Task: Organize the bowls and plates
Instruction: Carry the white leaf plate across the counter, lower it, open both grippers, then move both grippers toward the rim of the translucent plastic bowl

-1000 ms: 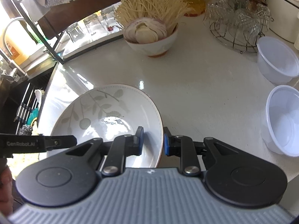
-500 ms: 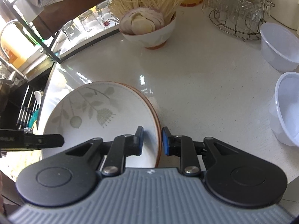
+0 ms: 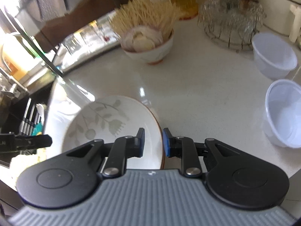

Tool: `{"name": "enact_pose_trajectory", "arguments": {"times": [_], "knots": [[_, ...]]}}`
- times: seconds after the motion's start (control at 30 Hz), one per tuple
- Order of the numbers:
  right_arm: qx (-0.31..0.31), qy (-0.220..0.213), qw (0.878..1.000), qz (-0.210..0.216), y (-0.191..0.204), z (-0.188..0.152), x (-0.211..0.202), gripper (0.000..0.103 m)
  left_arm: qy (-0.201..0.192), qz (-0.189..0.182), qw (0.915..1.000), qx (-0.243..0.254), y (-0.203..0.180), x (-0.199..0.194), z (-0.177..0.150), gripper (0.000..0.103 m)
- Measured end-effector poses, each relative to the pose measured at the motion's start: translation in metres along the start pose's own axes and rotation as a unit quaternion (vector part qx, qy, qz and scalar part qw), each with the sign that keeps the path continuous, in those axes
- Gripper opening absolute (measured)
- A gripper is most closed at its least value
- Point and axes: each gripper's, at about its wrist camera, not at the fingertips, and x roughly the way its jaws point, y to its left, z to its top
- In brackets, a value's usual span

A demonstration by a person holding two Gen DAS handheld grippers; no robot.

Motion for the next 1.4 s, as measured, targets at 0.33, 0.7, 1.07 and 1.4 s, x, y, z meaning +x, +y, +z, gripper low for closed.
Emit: {"name": "enact_pose_trajectory", "arguments": {"times": [0.33,0.7,1.07,1.4], "knots": [[-0.042,-0.071,0.996,0.037,0.010,0.005,-0.069,0.025,-0.062,-0.015,0.9975,0.029,-0.047,-0.050,-0.005,0.035],[-0.077,-0.127,0.987,0.053,0.002,-0.012,-0.128,0.025,-0.099,-0.013,0.9943,0.037,-0.088,-0.082,-0.040,0.041],[-0.071,-0.151,0.985,0.034,-0.037,-0.044,-0.169,0.025,-0.083,-0.030,0.9950,0.048,-0.137,-0.072,-0.082,0.042],[-0.002,-0.159,0.987,-0.011,-0.089,-0.065,-0.185,0.025,-0.049,-0.067,0.9919,0.096,-0.189,-0.043,-0.091,0.046]]}}
